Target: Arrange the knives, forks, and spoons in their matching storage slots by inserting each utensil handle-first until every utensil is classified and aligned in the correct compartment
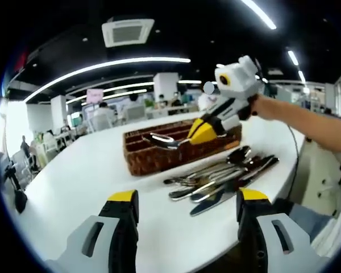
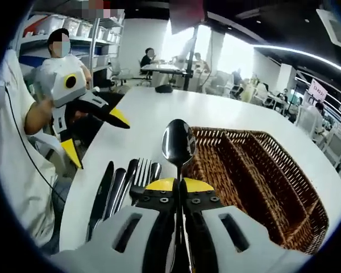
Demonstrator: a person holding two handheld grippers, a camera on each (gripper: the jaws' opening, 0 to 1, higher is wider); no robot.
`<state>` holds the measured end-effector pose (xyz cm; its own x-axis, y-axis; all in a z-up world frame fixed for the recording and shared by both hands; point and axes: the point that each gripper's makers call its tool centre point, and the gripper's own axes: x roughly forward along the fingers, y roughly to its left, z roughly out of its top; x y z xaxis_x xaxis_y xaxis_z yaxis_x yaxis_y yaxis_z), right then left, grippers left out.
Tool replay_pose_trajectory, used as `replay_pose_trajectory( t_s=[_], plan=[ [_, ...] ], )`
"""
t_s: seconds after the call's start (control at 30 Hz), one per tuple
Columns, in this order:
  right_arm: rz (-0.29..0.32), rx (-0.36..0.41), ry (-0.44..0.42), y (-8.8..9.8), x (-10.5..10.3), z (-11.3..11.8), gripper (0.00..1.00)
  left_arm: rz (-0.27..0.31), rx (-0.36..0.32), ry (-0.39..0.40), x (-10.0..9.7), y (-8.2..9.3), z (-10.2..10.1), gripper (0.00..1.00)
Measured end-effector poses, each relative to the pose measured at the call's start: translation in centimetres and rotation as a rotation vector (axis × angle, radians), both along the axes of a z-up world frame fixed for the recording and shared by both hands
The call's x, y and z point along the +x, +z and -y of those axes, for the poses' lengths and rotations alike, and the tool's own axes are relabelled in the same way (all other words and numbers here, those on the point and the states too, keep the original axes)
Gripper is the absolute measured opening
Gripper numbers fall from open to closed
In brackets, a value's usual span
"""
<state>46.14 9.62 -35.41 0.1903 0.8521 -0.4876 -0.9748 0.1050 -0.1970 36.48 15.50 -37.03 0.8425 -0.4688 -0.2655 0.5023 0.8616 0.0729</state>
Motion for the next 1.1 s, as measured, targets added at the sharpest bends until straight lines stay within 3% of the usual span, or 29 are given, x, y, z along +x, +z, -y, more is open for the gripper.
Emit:
replay_pose_trajectory(
  t_s=[0.33, 1.1],
  plan=[
    [0.026, 0.005, -0.014, 1.9, 1.1, 0.6, 0.03, -0.005, -0.038, 0.025, 0.2, 0.3, -0.2, 0.80],
    [0.061, -0.034, -0.013, 3.4, 3.5, 0.6, 0.03, -0.012, -0.064, 0.030, 0.1, 0.0, -0.2, 0.78]
  ],
)
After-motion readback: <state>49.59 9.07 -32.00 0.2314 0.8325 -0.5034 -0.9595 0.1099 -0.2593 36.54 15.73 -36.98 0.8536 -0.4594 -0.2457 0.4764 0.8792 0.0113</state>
